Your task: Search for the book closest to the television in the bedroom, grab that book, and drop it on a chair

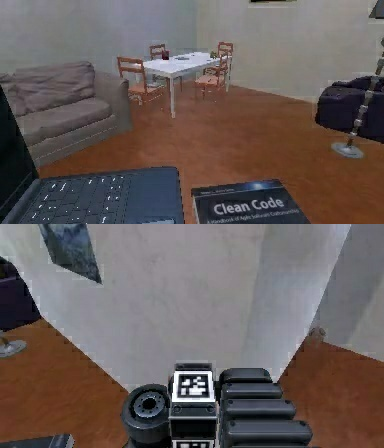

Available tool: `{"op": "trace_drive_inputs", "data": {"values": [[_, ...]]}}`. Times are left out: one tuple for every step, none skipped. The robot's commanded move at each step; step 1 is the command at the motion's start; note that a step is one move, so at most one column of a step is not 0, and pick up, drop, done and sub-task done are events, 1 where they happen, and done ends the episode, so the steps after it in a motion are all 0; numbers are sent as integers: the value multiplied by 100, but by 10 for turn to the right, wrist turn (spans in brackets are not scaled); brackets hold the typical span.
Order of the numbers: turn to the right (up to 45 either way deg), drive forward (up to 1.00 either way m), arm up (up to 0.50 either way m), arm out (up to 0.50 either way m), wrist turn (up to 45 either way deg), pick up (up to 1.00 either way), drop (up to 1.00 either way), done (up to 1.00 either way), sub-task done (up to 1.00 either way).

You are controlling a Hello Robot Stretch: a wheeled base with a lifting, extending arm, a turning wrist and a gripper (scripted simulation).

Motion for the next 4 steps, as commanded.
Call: {"op": "trace_drive_inputs", "data": {"values": [[30, 0, 0, 0, 0, 0, 0, 0, 0], [0, 100, 0, 0, 0, 0, 0, 0, 0], [0, 100, 0, 0, 0, 0, 0, 0, 0], [0, 75, 0, 0, 0, 0, 0, 0, 0]]}}
